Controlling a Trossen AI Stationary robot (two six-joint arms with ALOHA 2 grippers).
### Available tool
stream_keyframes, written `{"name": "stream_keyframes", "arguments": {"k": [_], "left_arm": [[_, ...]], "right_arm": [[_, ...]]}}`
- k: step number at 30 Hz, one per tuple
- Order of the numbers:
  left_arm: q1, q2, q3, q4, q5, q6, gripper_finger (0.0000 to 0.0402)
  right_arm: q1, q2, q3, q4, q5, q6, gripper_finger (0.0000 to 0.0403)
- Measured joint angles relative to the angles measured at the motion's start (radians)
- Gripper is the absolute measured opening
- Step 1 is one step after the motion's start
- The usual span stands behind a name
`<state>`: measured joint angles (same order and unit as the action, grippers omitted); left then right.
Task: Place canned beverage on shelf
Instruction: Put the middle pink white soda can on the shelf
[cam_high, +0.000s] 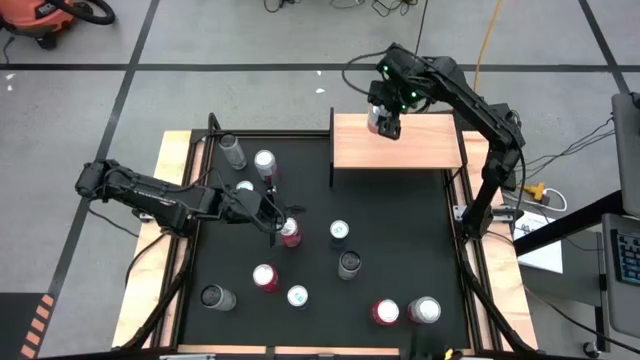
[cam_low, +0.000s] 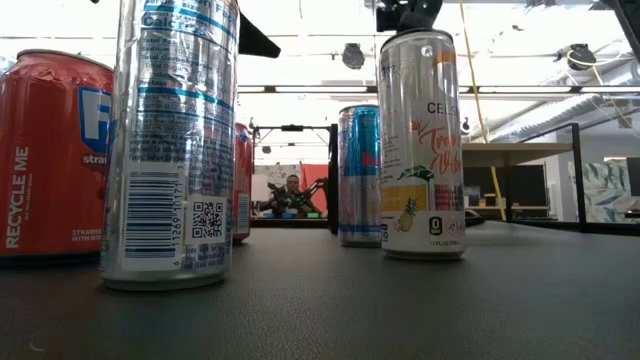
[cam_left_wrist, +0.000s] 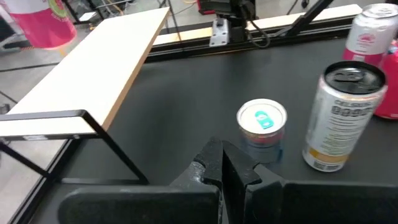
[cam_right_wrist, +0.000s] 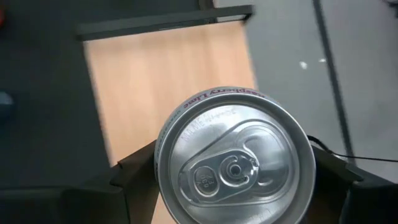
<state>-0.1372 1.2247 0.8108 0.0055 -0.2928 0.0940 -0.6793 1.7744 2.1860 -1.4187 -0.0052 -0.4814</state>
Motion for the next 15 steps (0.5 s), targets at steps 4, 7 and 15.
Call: {"name": "stream_keyframes", "arguments": {"k": [4,7,15], "left_arm": [[0.02,0.0,0.0,0.0,0.0,0.0,0.0],[0.026,0.0,0.0,0.0,0.0,0.0,0.0],[0.027,0.0,0.0,0.0,0.006,-0.001,0.0]], "right_arm": [[-0.065,0.014,0.007,0.019,-0.042,-0.026,0.0272],[-0.114,0.032,0.007,0.024,-0.104,-0.033,0.0272],[-0.182,0.092,0.007,0.027,-0.178,-0.062,0.0272]]}}
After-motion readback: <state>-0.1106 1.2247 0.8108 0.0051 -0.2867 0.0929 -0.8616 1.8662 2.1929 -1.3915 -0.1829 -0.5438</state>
